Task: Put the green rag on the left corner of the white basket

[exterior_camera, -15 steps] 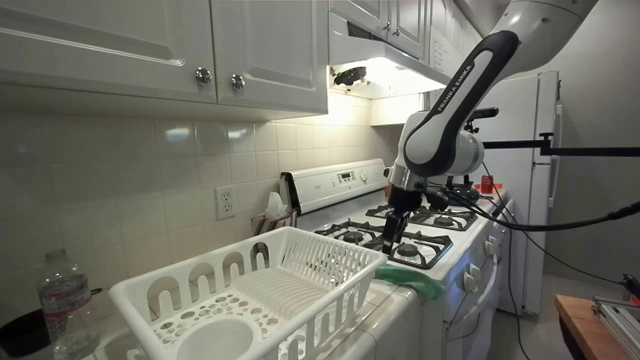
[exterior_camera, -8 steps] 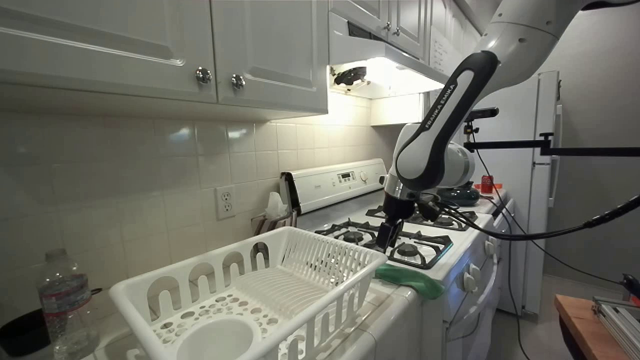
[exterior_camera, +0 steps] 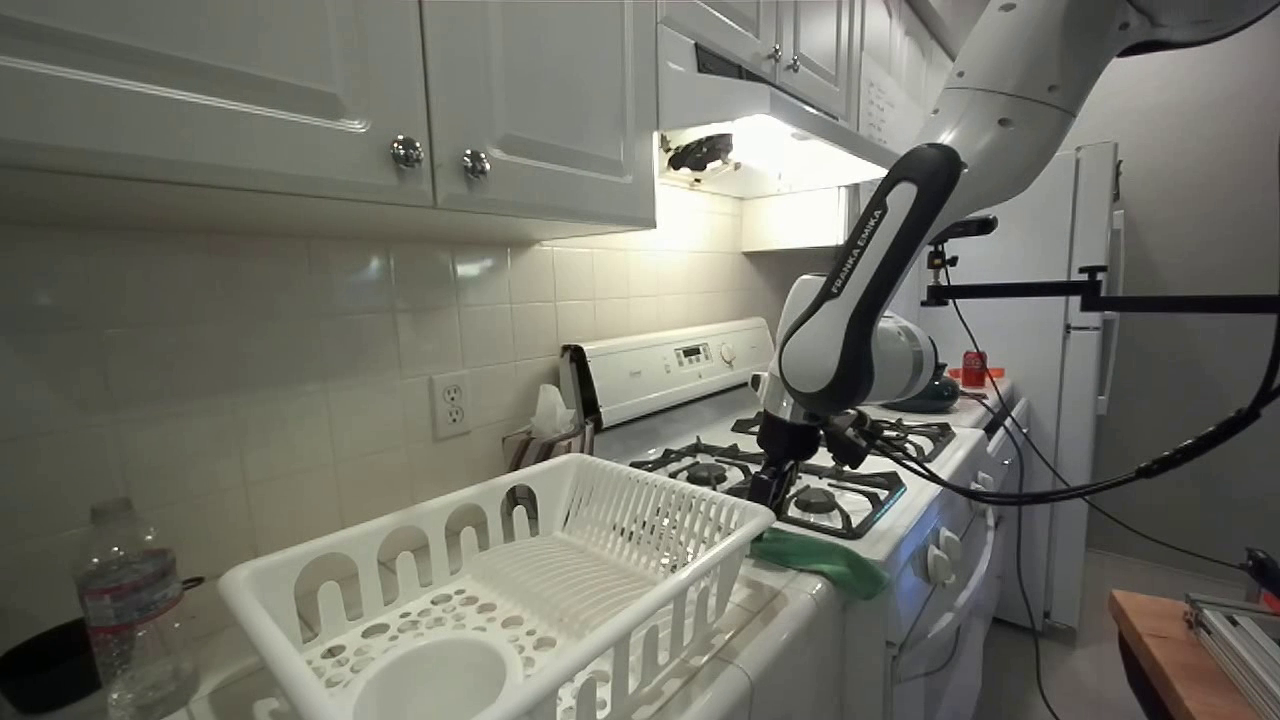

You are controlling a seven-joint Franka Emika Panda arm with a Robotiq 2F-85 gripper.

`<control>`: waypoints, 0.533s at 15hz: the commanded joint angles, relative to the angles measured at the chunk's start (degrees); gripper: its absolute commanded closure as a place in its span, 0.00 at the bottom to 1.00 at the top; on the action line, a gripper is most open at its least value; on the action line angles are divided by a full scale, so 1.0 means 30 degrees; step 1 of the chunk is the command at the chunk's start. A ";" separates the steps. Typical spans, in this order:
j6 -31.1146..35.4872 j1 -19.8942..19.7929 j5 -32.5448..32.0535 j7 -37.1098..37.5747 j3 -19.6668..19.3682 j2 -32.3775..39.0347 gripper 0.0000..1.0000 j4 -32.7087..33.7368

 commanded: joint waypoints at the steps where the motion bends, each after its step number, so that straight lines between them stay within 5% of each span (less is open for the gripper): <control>1: 0.0302 -0.0740 -0.1623 0.1823 0.0628 0.0653 0.48 0.0516; 8: 0.0033 -0.0972 -0.2938 0.3570 0.0755 0.0641 0.97 0.0575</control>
